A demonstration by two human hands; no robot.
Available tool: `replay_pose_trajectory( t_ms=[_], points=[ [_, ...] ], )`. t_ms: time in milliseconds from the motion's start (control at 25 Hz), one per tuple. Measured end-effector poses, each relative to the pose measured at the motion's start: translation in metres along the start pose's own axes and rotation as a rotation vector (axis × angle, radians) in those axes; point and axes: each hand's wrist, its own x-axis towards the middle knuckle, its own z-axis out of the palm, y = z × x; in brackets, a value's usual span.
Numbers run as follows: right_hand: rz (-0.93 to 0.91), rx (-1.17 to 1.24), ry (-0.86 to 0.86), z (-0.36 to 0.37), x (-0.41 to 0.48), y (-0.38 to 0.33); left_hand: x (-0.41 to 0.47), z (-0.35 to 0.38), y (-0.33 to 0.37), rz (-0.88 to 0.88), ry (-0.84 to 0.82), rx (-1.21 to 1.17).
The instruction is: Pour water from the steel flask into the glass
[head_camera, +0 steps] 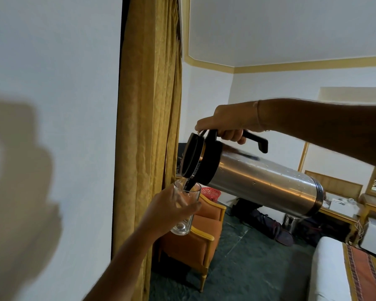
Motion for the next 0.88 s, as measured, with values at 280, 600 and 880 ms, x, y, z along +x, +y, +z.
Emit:
replay_pose_trajectory(
  t_ms=[280,600,880],
  points=[
    [0.015,-0.111,-0.028,-0.001,0.011,-0.009,0.001,0.002,-0.002,-0.012,-0.015,-0.021],
    [0.029,-0.158,-0.055,-0.010,0.017,-0.019,0.001,0.006,-0.001,0.006,-0.043,-0.027],
    [0.057,-0.175,-0.074,-0.014,0.024,-0.020,0.000,0.005,-0.002,-0.029,-0.057,-0.064]
  ],
)
